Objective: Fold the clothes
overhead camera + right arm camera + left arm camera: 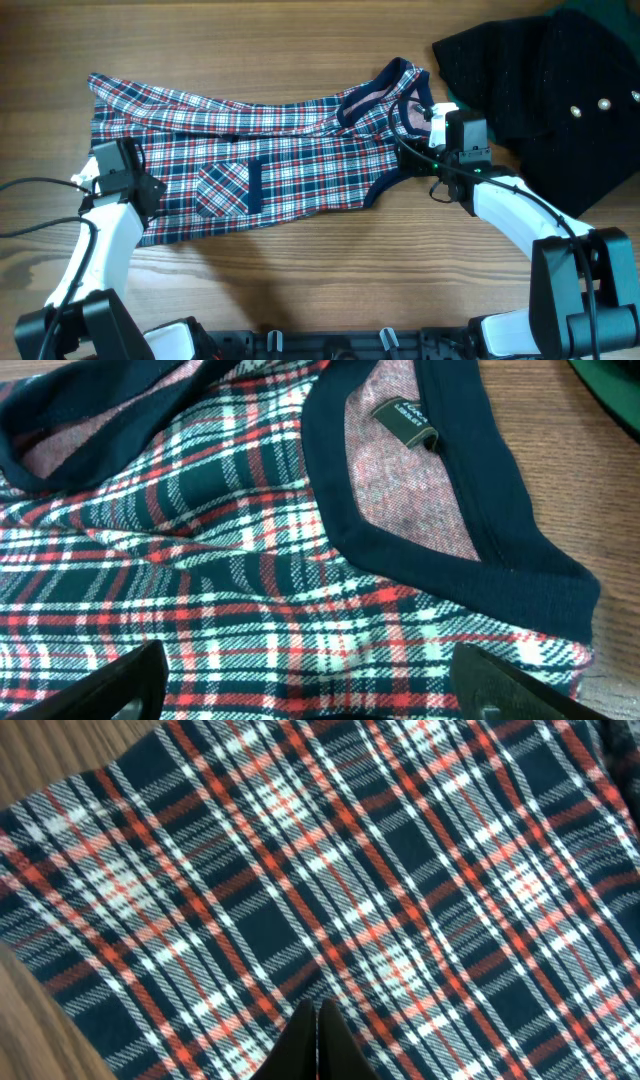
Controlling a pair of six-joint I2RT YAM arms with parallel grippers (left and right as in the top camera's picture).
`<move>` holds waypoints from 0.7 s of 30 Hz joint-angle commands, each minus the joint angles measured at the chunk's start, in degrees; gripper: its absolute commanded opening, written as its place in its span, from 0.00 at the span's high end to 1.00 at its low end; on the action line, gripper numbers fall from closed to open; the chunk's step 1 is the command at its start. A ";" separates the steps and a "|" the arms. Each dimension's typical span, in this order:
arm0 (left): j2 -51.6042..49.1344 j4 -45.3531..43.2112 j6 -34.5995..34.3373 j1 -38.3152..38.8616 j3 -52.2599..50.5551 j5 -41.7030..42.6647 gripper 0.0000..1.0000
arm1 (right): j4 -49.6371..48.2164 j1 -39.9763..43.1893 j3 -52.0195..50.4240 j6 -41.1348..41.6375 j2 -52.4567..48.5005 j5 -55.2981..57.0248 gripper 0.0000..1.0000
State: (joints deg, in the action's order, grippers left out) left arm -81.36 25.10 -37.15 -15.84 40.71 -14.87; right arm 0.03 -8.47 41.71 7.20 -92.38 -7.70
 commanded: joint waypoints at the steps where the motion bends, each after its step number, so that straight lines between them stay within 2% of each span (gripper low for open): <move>1: -3.32 -0.83 1.64 -0.85 -0.37 0.52 0.96 | -0.59 0.07 0.07 -1.92 -1.07 -1.31 0.08; 6: -10.03 -2.51 1.55 -0.85 -0.37 0.61 0.96 | -0.44 0.07 0.07 -2.56 -2.01 -0.92 0.08; 10: -10.38 -1.92 0.48 -0.85 -0.37 1.75 0.96 | 0.42 0.04 0.07 -2.54 -4.81 -0.94 0.09; 14: -10.38 1.36 0.50 -0.85 -0.37 7.52 0.96 | 0.48 0.07 0.07 -1.18 -5.79 -1.36 0.09; 17: -10.38 3.50 0.50 -0.83 -0.37 8.74 0.96 | 2.82 0.07 0.07 -0.87 -5.79 -1.36 0.09; 21: -10.36 9.38 0.39 -0.79 -0.37 12.98 0.96 | 10.21 0.07 0.07 6.60 -5.77 -2.64 0.10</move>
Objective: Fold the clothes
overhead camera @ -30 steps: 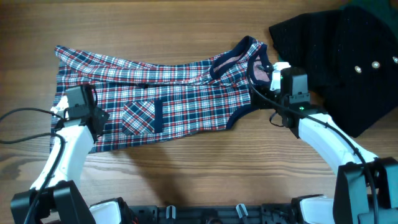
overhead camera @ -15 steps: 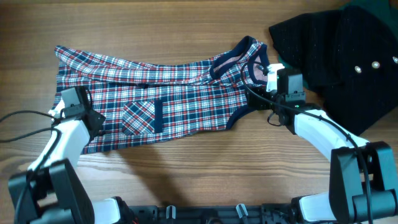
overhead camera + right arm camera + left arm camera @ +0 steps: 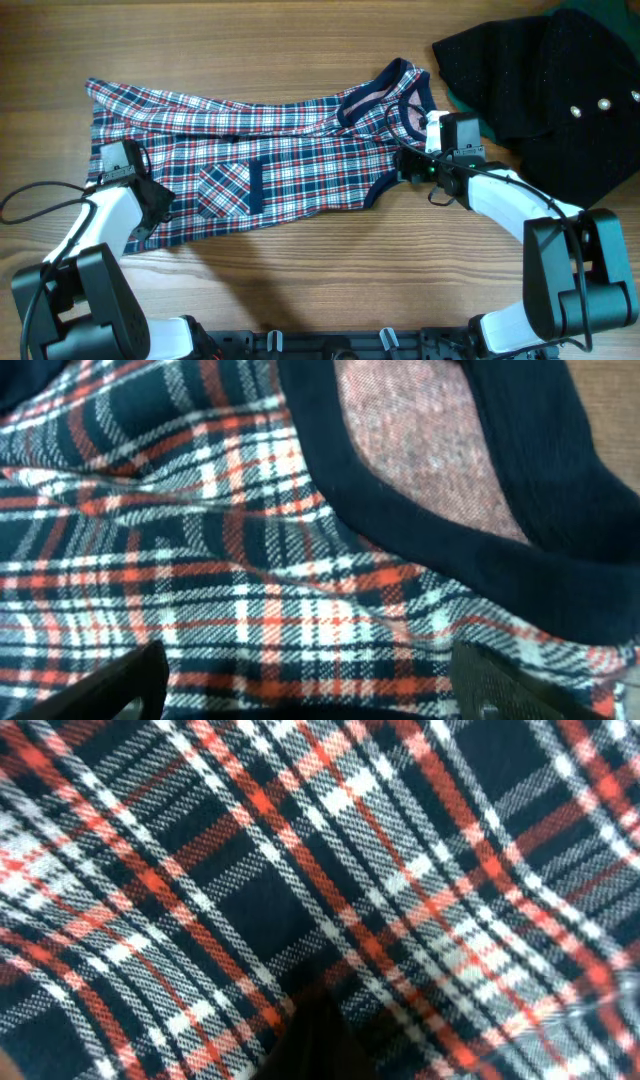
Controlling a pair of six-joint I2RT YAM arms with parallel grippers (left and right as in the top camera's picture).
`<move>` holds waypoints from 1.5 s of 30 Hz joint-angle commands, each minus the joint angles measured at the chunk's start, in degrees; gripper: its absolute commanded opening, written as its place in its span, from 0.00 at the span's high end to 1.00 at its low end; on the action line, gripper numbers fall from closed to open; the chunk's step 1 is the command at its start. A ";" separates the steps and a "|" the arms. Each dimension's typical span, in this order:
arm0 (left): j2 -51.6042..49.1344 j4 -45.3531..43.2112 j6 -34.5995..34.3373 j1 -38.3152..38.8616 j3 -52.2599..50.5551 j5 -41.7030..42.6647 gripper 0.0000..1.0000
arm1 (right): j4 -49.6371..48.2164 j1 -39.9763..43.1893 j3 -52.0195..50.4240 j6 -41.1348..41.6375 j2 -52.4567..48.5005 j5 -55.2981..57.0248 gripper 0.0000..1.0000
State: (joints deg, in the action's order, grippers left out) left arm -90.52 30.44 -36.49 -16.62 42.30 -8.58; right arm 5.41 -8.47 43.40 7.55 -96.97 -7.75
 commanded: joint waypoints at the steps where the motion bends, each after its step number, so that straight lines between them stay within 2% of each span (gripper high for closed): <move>1: -1.20 5.18 -0.48 0.00 -1.97 6.64 0.96 | 6.19 0.07 -1.62 6.75 -1.18 -3.63 0.10; 5: -1.20 7.37 -0.59 0.00 -1.97 6.29 0.96 | 12.50 0.07 -1.62 9.14 -1.18 -3.87 0.13; 10: -1.20 7.23 -2.23 -0.09 -1.97 1.57 0.96 | 19.12 0.92 -1.62 14.27 -1.16 1.60 0.14; 16: -1.20 2.91 -3.04 -2.60 -1.95 -2.86 0.96 | 18.62 7.82 -1.55 12.98 -1.16 1.97 0.13; 19: -1.01 2.84 1.16 -2.99 -1.22 -4.44 0.96 | 18.88 8.17 -0.81 11.93 0.15 1.49 0.13; 21: 0.02 3.93 1.38 -2.99 0.00 -4.42 0.96 | 20.04 8.17 0.96 11.41 2.71 -0.09 0.12; 26: 8.50 7.58 1.46 -2.99 3.91 -4.09 0.96 | 25.29 8.11 9.66 9.75 11.98 -4.68 0.00; 29: 14.71 5.99 1.86 -2.99 4.02 -2.82 0.96 | 26.43 7.37 14.27 8.39 12.96 -7.34 0.00; 32: 17.42 -0.90 6.91 -2.99 4.02 1.55 0.96 | 22.14 5.27 15.21 5.95 12.92 -6.99 0.00; 35: 15.98 -7.41 7.10 -2.99 4.00 1.73 0.96 | 14.58 3.37 15.21 6.12 10.84 -6.21 0.00; 37: 13.86 -11.17 7.15 -2.99 4.00 1.70 0.96 | 10.25 2.16 15.21 6.12 8.11 -6.19 0.00; 40: 9.14 -16.74 7.23 -2.99 4.00 2.16 0.89 | 5.92 -0.02 15.61 5.99 3.10 -5.14 0.00; 45: -1.16 -28.85 7.87 -2.99 4.00 7.74 0.88 | 5.75 -2.27 17.14 4.35 -2.38 -5.16 0.00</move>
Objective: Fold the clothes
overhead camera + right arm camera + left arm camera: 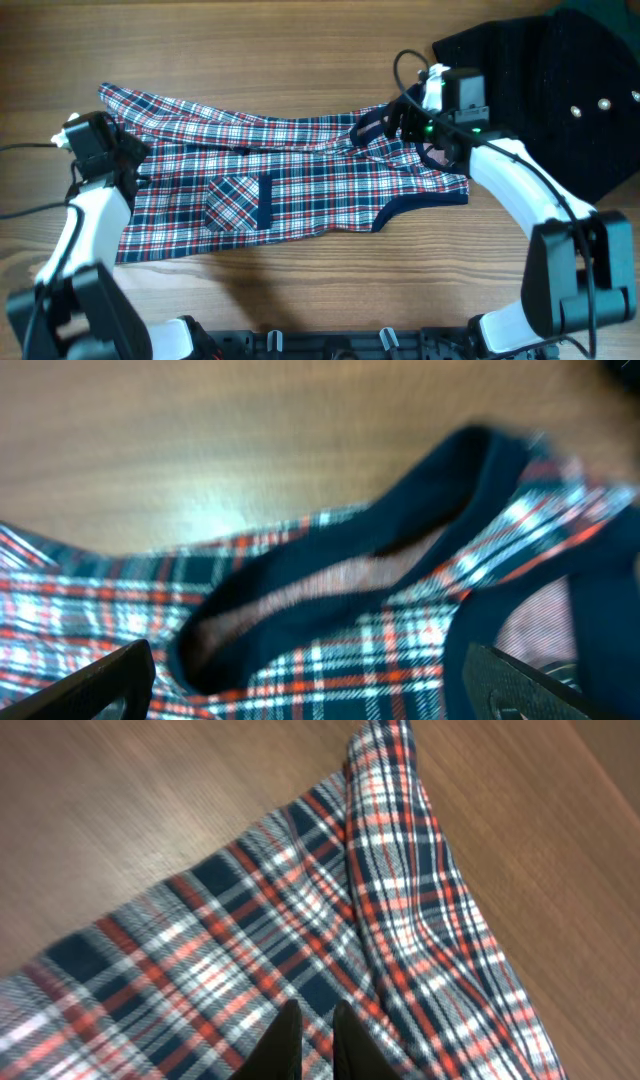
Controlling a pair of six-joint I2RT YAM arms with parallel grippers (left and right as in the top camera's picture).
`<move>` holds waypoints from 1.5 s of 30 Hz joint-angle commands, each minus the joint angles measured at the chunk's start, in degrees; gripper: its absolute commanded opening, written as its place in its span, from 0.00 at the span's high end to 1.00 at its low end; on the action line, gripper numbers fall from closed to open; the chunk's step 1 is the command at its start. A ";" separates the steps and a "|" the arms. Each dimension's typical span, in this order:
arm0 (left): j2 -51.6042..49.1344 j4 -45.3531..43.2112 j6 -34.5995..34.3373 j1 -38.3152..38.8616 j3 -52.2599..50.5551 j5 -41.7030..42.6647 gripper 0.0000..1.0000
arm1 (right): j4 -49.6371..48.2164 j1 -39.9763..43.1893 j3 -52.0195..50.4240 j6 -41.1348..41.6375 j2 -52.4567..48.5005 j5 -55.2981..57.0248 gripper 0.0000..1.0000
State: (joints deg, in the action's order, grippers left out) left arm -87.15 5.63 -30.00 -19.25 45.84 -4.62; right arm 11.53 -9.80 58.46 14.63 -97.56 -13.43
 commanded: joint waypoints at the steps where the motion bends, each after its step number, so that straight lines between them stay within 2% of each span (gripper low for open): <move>1: -5.75 -6.34 2.49 -0.37 0.46 4.74 0.88 | -0.35 -1.07 2.08 -3.13 -1.99 0.52 0.00; 3: -6.80 -9.05 3.06 -0.37 0.46 5.68 0.85 | -0.57 -1.07 2.08 -3.06 -1.99 0.52 0.00; 12: -11.87 -16.20 4.33 0.28 0.46 5.68 0.85 | -5.62 -1.25 2.08 2.05 -8.04 0.76 0.02; 15: -13.11 -18.43 4.33 0.28 0.46 5.68 0.85 | -7.45 -1.25 2.08 2.05 -8.90 0.76 0.10; 16: -13.16 -18.99 4.33 0.28 0.46 5.66 0.85 | -8.33 -1.27 2.08 2.12 -8.96 1.01 0.16; 19: -13.18 -19.12 4.33 0.28 0.46 5.62 0.85 | -9.62 -1.27 2.08 3.67 -9.14 1.46 0.22; 25: -16.24 -20.24 4.07 0.55 0.46 6.01 0.85 | -6.93 -1.29 2.08 7.02 -10.69 3.80 0.24; 33: -19.06 -25.35 2.58 3.34 0.48 7.04 0.85 | -8.98 -2.32 2.08 9.60 -12.81 4.24 0.38; 36: -19.06 -25.33 2.58 3.65 0.46 6.97 0.85 | -11.13 -3.32 2.12 10.99 -14.01 4.26 0.53; 38: -19.06 -25.22 2.58 3.67 0.46 7.13 0.86 | -11.72 -3.54 3.28 10.78 -14.01 4.57 0.69; 40: -19.06 -24.28 2.56 3.67 0.46 8.48 0.88 | -11.43 -3.54 5.60 9.84 -14.01 4.68 0.92; 41: -19.06 -23.85 2.56 3.67 0.46 8.98 0.89 | -10.99 -3.54 6.84 9.53 -14.01 4.68 0.95; 45: -19.06 -23.10 2.56 4.15 0.46 10.23 0.91 | -11.41 -3.54 13.07 9.31 -13.99 4.52 0.95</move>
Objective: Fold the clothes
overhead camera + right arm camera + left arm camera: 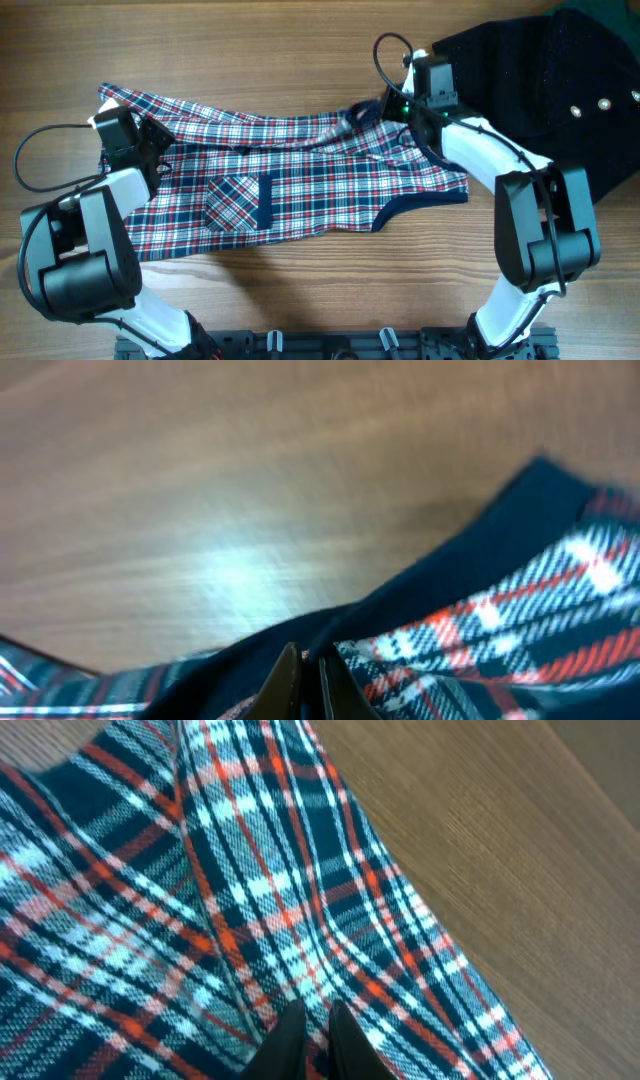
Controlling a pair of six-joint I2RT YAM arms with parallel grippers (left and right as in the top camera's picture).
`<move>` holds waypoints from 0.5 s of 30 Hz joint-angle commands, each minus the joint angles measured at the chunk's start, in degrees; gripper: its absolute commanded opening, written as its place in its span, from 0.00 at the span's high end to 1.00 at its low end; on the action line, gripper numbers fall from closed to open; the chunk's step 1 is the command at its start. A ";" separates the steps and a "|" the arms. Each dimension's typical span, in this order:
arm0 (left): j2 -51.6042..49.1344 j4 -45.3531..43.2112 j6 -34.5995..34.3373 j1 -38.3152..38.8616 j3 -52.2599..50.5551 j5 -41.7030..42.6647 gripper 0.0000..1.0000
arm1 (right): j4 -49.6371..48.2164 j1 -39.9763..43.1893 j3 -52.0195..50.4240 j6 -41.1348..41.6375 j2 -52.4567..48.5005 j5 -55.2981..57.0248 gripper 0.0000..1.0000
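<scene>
A red, white and navy plaid shirt (pixel 300 170) lies spread across the table, chest pocket (pixel 240 200) facing up. My left gripper (pixel 152 143) is at the shirt's upper left end. In the left wrist view it (pixel 313 1038) is shut, with plaid cloth (pixel 250 870) pinched between the narrow fingers. My right gripper (pixel 392 108) is at the far edge by the neck opening. In the right wrist view it (pixel 308 665) is shut on the navy trim (pixel 440 560) of the shirt.
A black garment (pixel 540 90) with small pale studs lies heaped at the back right, just behind the right arm. A bit of green cloth (pixel 620 15) shows in the far right corner. Bare wooden table (pixel 300 40) lies beyond the shirt's far edge.
My right gripper was wide open over the collar and is now shut on the navy trim. My left gripper has shifted right onto the shirt's far left edge. The shirt has kept its place.
At first the shirt lay skewed, my left gripper shut at its lower left and my right open over the neck. Both then sat lower on the cloth. Later the shirt lay flatter and wider, both arms nearer its far edge. Now both grippers pinch that edge.
</scene>
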State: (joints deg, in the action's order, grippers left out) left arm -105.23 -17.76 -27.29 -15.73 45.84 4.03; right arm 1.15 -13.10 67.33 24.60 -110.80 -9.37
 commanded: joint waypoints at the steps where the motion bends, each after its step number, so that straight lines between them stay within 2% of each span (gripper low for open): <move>1: -0.98 0.46 -0.15 0.96 0.46 1.57 0.91 | -2.40 -0.24 4.79 -0.63 -0.74 0.66 0.95; 6: -0.98 0.42 -0.13 3.43 0.46 1.70 0.92 | -7.17 -0.22 4.83 1.73 -3.37 5.86 0.95; 8: -0.98 0.35 -0.13 4.50 0.46 1.66 0.92 | -7.04 -0.22 4.83 2.93 -5.64 7.34 0.40; 9: -0.98 0.17 -0.11 4.76 0.46 1.46 0.92 | -6.69 -0.22 4.83 2.95 -6.67 7.37 0.32; 10: -0.98 0.04 -0.11 4.98 0.46 1.42 0.92 | -6.23 -0.22 4.83 3.02 -7.69 7.50 0.08; 11: -0.96 -0.22 -0.11 5.03 0.48 1.27 0.92 | -5.44 -0.17 4.83 3.02 -8.55 7.50 0.01; 15: -0.96 -0.94 -0.13 5.01 0.48 1.05 0.91 | -2.71 -0.17 4.85 2.23 -7.50 7.08 0.00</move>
State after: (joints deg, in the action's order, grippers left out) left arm -105.23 -18.26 -27.29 -10.81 45.84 4.86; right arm -1.98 -13.10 71.16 26.79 -119.20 -3.29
